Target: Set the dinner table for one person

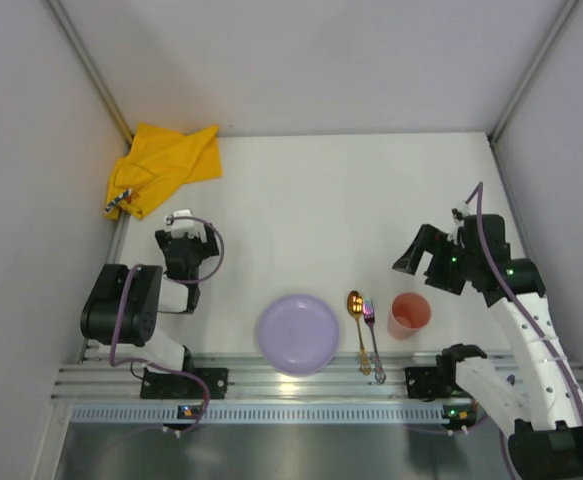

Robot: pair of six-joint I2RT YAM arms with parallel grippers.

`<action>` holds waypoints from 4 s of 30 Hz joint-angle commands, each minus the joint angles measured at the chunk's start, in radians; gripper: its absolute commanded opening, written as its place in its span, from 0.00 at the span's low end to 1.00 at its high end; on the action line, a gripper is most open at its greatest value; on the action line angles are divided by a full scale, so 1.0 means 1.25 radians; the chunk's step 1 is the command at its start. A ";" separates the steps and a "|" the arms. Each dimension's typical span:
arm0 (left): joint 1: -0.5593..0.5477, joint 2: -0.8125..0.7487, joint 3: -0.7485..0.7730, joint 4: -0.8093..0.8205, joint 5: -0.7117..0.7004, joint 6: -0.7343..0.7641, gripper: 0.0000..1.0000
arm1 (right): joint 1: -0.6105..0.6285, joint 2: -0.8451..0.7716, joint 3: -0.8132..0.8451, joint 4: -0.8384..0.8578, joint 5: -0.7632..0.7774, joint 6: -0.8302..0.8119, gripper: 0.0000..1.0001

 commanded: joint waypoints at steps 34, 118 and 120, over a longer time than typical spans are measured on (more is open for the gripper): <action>0.066 0.256 1.071 -1.217 0.237 -0.419 0.97 | 0.044 -0.017 0.065 0.078 0.021 -0.067 1.00; -0.377 0.553 1.603 -1.098 0.252 -0.703 0.99 | 0.034 0.222 0.077 0.211 0.038 -0.078 1.00; -0.355 0.501 1.572 -1.137 0.210 -0.655 0.99 | 0.036 0.265 0.108 0.220 0.028 -0.066 1.00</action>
